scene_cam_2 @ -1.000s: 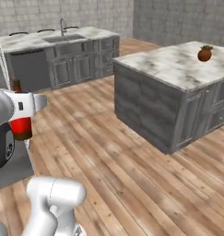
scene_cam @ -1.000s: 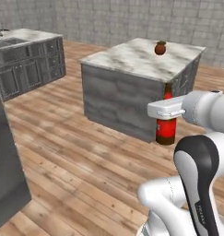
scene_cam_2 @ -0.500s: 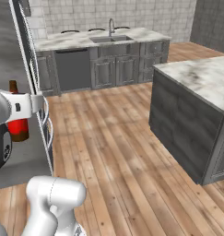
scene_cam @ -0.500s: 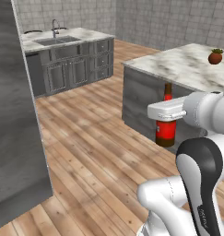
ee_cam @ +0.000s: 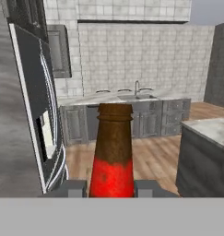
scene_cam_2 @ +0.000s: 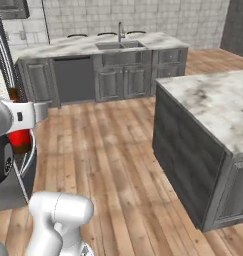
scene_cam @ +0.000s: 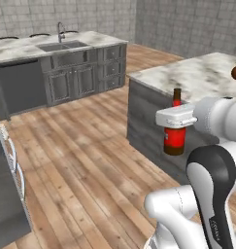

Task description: Get the candle and the beer from the cabinet and move them to the dining counter.

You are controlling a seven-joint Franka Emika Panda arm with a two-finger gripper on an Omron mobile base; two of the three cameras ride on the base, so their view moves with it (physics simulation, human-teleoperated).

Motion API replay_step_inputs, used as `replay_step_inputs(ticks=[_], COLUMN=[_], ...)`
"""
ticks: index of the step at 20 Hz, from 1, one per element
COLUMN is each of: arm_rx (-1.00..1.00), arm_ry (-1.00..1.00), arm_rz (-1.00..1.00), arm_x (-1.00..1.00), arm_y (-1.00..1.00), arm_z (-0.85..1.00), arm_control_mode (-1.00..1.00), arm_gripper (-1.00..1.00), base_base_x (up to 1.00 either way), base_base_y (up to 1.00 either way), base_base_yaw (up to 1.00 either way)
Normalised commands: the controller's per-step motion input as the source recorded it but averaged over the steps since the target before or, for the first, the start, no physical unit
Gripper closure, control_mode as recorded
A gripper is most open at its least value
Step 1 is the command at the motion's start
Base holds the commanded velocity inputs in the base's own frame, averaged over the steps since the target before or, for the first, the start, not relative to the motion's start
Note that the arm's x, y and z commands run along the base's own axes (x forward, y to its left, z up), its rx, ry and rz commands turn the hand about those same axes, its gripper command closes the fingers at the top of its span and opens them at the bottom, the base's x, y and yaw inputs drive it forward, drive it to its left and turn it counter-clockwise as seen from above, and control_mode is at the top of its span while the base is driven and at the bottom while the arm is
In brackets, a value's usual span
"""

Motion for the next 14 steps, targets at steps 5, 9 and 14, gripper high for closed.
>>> replay_step_inputs(ticks=[5,9,14], arm_rx=[0.00,0.00,0.00], arm_ry=[0.00,0.00,0.00], arm_rz=[0.00,0.00,0.00], arm_x=[0.00,0.00,0.00], arm_y=[0.00,0.00,0.00], arm_z=[0.00,0.00,0.00], arm_control_mode=[1.00,1.00,1.00], arm_gripper=[1.00,1.00,1.00], base_base_x=[0.79,0.70,0.94], base_base_y=[-0.94,-0.18,-0.17], base_base_yaw=[0.12,0.48,0.68])
